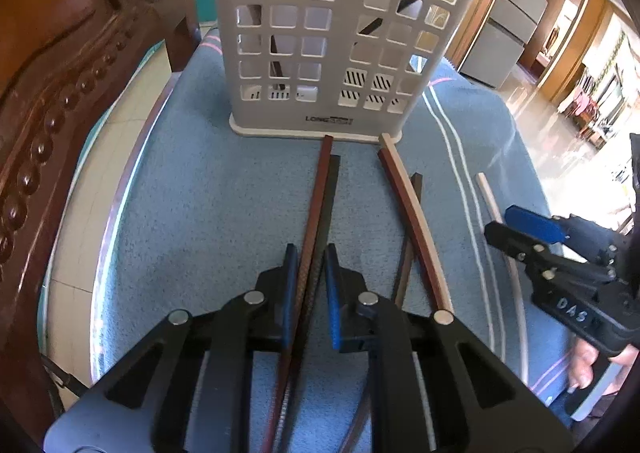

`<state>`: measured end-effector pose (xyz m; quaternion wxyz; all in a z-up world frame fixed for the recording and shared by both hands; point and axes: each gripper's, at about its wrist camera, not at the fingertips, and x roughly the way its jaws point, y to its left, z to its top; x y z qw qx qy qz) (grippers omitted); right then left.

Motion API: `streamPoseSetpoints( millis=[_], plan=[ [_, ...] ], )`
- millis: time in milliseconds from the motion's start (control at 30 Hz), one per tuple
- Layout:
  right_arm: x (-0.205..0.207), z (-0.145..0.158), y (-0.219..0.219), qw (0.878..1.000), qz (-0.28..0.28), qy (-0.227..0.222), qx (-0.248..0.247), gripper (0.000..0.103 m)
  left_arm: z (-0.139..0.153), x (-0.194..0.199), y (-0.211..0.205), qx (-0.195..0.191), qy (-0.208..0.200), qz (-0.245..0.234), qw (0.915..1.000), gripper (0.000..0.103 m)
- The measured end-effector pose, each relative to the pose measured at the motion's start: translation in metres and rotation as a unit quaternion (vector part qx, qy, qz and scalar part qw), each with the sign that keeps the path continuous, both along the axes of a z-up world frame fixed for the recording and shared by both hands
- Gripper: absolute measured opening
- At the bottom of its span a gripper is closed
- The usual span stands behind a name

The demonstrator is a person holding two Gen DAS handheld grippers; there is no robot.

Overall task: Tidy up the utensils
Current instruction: 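Close the right gripper on the light wooden chopstick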

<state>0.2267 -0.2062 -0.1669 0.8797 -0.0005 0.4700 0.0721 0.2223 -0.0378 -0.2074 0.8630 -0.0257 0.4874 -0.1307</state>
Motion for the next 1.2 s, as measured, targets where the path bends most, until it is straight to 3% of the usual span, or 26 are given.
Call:
streamPoseSetpoints(
  millis=[100,333,800,867,933,1067,1133,1200],
  plan=[
    [0.001,0.000,0.001,1.000,-0.001,0.001,0.000,0.038,0.007,-0.002,0.009,-0.032,0.001,0.001,0.9995,0.013],
    [0.002,-0.002,0.000,1.000,-0.001,0.001,0.000,0.039,0.014,-0.002,0.018,-0.035,-0.011,0.017,0.9992,0.013],
    [0.000,-0.005,0.016,0.999,0.005,-0.011,-0.046,0.038,0.006,0.004,0.004,0.025,-0.014,0.023,0.9993,0.019],
    [-0.001,-0.004,0.018,0.999,0.010,-0.013,-0.044,0.032,0.007,0.004,-0.002,0.034,-0.018,0.023,0.9990,0.021],
    [-0.002,-0.004,0.023,0.998,0.022,-0.018,-0.047,0.017,0.008,0.005,-0.009,0.041,-0.020,0.023,0.9987,0.023],
    [-0.004,-0.004,0.029,0.998,0.037,-0.025,-0.049,0.011,0.009,0.006,-0.016,0.059,-0.027,0.017,0.9977,0.022],
    [-0.004,-0.003,0.027,0.998,0.037,-0.027,-0.044,0.010,0.008,0.005,-0.023,0.063,-0.027,0.010,0.9976,0.010],
    [-0.004,-0.002,0.024,0.998,0.034,-0.027,-0.038,0.010,0.008,0.000,-0.024,0.053,-0.020,0.002,0.9984,0.008]
  ],
)
